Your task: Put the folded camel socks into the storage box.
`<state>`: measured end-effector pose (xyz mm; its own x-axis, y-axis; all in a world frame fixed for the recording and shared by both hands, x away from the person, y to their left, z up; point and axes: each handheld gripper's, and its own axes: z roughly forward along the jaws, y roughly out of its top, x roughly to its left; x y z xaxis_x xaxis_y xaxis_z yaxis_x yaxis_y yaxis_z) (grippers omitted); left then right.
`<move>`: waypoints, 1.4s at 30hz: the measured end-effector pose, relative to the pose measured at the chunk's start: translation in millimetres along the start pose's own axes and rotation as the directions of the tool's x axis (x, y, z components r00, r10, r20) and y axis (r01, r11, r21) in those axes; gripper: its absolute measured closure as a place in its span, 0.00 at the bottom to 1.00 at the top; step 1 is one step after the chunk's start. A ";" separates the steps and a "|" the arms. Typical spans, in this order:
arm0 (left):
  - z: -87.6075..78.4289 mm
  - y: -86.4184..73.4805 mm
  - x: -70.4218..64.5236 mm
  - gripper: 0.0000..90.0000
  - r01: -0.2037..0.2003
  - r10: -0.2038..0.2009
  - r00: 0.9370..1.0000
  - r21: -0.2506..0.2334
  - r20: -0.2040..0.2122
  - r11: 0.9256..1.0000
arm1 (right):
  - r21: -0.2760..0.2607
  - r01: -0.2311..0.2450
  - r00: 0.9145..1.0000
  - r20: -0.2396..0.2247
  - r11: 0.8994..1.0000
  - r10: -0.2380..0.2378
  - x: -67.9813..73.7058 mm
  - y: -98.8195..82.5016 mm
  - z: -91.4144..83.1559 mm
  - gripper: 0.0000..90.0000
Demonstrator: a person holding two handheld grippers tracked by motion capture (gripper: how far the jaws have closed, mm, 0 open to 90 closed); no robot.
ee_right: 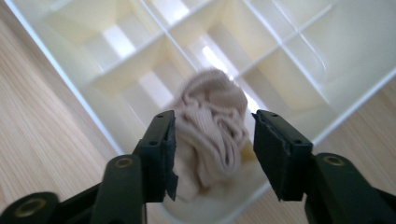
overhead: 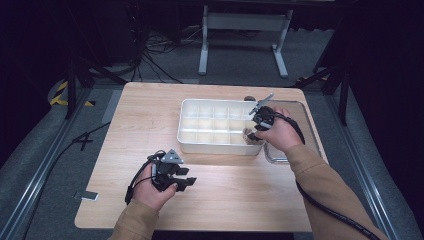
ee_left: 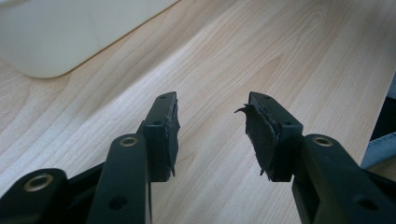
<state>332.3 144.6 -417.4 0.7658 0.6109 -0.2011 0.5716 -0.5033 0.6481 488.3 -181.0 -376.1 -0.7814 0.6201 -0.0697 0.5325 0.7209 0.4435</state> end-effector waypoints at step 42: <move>-1.3 -0.1 2.6 0.59 0.008 -0.008 1.000 -0.016 -0.001 1.000 | 0.067 -0.083 0.996 -0.026 0.994 0.085 -5.2 -9.4 31.6 0.72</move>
<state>333.9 147.0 -417.1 0.7609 0.6154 -0.2056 0.5730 -0.4888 0.6578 497.6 -181.2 -408.1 -0.7416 0.6708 -0.0087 0.6161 0.6861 0.3868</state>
